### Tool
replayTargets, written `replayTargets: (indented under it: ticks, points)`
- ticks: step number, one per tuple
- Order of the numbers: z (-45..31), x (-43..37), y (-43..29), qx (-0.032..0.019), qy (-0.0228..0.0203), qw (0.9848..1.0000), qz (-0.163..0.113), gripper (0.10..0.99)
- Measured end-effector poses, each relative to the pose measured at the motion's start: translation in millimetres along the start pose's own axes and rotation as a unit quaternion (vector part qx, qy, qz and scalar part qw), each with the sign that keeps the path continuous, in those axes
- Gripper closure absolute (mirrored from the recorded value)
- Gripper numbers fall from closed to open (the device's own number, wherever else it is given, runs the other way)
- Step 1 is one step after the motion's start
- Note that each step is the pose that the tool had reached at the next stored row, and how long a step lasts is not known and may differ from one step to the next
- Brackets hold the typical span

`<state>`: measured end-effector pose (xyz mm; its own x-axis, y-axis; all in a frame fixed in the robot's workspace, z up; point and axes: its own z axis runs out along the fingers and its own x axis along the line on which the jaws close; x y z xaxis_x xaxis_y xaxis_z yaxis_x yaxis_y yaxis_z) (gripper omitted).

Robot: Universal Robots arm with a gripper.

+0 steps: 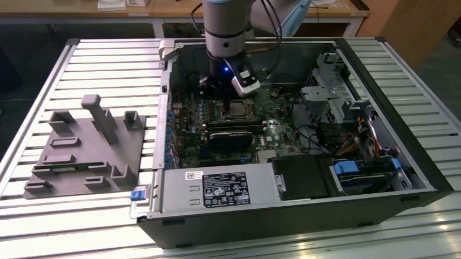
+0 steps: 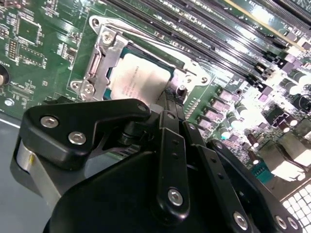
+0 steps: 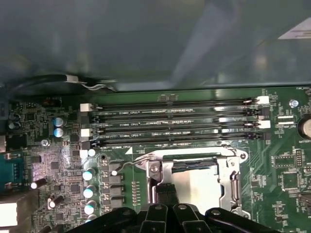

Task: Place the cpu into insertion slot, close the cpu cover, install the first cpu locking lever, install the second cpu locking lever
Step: 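Close the cpu cover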

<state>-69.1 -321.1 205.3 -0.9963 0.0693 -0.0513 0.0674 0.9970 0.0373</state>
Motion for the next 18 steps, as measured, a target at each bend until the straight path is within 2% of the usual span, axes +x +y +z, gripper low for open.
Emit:
replayTargets:
  ticks: [8, 18]
  points:
    - [3.6, 2.8, -0.3, 0.0, 0.0, 1.0, 0.0, 0.98]
    - [4.2, 1.9, -0.3, 0.0, 0.0, 1.0, 0.0, 0.98]
